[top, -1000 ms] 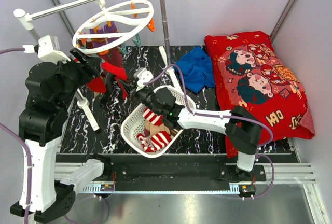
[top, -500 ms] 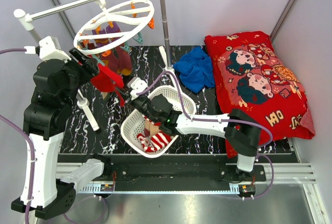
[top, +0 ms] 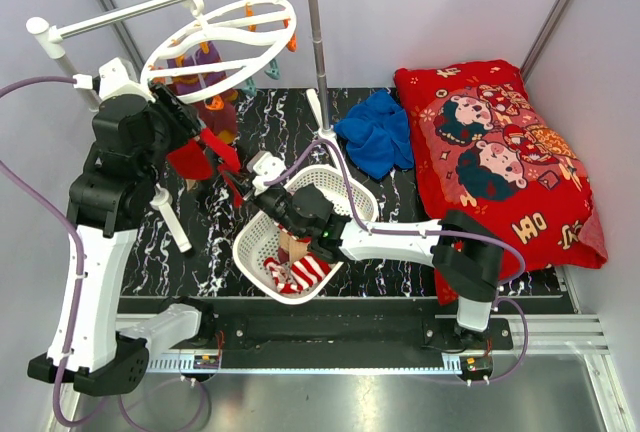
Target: Remove the socks clipped to the hanger
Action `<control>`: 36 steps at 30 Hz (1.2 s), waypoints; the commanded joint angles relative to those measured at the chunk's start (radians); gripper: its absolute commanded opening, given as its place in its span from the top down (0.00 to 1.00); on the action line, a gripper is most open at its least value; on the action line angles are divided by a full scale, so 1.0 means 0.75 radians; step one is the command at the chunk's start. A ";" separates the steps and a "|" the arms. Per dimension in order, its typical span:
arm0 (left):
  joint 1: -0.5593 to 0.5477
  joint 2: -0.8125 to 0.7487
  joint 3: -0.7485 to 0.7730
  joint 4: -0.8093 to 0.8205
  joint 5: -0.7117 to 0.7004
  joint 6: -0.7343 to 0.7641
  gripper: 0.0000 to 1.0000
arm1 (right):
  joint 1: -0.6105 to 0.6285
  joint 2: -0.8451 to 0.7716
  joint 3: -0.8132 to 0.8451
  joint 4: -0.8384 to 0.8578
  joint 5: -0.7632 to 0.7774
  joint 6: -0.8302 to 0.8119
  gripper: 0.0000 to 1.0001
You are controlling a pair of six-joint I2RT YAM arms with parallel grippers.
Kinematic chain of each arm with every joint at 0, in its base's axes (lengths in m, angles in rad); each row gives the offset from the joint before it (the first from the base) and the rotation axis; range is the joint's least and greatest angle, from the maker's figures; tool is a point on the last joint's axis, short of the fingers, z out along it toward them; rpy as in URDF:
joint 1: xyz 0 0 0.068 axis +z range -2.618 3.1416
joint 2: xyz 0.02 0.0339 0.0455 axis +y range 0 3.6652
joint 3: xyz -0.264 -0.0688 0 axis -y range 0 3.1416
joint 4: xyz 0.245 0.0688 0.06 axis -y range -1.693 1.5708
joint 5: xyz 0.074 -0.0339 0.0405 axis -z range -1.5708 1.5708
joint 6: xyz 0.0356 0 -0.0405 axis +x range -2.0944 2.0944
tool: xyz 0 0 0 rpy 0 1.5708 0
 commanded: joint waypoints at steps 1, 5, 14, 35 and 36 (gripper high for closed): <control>0.002 -0.003 -0.018 0.103 -0.061 -0.007 0.48 | 0.020 -0.078 -0.007 0.086 -0.009 0.000 1.00; 0.002 0.009 -0.024 0.119 -0.059 0.004 0.60 | 0.022 -0.072 -0.009 0.094 -0.013 0.006 1.00; 0.002 0.015 -0.036 0.182 0.000 0.028 0.93 | 0.025 -0.129 -0.095 0.088 0.003 0.114 1.00; 0.002 -0.040 -0.128 0.403 0.311 0.106 0.74 | -0.006 -0.475 -0.517 -0.871 0.477 0.712 0.41; 0.002 -0.048 -0.132 0.422 0.333 0.108 0.70 | -0.006 -0.487 -0.476 -0.906 0.500 0.722 0.34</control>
